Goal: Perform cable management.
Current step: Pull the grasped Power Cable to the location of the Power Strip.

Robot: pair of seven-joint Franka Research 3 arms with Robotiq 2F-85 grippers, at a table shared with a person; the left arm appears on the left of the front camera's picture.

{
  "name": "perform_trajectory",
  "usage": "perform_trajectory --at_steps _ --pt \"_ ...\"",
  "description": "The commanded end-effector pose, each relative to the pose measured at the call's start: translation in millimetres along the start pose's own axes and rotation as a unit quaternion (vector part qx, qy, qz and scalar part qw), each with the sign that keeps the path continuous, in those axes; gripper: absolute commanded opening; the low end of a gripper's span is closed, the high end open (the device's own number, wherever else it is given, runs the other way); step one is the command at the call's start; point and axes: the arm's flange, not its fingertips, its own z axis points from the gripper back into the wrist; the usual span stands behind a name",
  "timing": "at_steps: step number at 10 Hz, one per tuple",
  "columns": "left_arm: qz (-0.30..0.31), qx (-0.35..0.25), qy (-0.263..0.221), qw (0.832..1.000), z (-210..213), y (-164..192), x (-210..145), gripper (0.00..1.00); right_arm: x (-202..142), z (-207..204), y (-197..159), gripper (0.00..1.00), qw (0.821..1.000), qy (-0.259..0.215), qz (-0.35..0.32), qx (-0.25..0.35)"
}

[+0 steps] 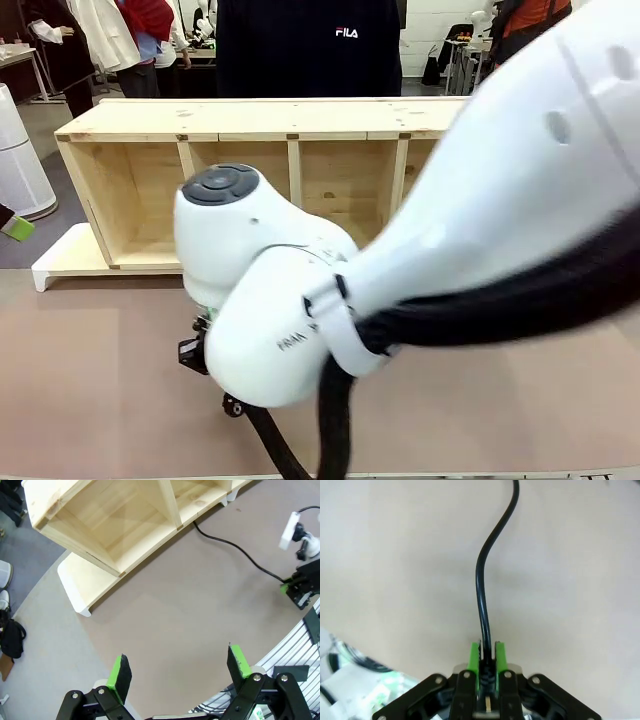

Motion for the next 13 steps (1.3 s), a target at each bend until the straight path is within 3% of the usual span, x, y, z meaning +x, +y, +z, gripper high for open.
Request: perform_trajectory --at_steps 1,9,13 --pt "-0.003 0.002 -0.005 1.0 -0.4 0.9 2.2 1.0 -22.3 4.5 -29.6 0.15 0.998 -0.016 -0.057 0.015" --pt "-0.003 0.002 -0.005 1.0 -0.4 0.9 2.2 1.0 -57.6 15.4 -131.4 0.15 0.982 -0.032 -0.177 0.061" --pt "-0.003 0.002 -0.005 1.0 -0.4 0.9 2.2 1.0 -49.5 4.5 -155.4 0.15 0.959 -0.072 -0.265 0.074"
